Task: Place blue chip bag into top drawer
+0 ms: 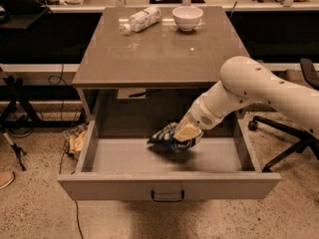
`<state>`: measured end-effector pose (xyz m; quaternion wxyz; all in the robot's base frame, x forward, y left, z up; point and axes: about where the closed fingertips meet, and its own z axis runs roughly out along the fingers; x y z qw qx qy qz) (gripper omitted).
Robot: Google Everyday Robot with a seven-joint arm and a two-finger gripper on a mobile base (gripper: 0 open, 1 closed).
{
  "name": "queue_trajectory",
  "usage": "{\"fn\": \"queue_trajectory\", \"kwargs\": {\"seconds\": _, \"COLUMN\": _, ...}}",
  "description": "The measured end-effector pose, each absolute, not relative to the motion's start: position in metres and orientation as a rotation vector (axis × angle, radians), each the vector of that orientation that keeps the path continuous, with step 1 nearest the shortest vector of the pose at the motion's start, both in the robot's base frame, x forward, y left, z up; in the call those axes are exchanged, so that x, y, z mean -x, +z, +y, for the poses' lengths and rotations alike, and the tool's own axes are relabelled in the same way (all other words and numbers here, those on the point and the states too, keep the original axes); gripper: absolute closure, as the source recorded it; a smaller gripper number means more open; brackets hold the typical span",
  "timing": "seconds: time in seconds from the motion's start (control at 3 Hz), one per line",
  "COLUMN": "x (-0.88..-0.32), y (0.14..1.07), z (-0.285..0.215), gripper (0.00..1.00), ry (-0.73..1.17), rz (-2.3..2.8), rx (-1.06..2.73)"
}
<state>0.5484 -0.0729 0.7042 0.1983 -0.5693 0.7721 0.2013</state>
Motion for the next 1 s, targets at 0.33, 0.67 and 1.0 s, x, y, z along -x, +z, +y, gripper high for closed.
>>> {"fn": "queue_trajectory", "kwargs": {"seconds": 0.33, "x": -0.552, "y": 0.71, "z": -0.073, "gripper": 0.06, "ry": 0.59, "rz": 2.139, "rx": 1.543}}
{"fn": "queue_trajectory", "kwargs": {"seconds": 0.67, "x": -0.558, "y": 0.74, "z": -0.103, "gripper": 0.0, "ry": 0.54, "rz": 2.119, "rx": 1.439}}
{"fn": "queue_trajectory", "kwargs": {"seconds": 1.0, "x": -0.545, "y": 0.793, "z": -0.175, "gripper": 0.0, "ry": 0.42, "rz": 2.11, "rx": 1.248}}
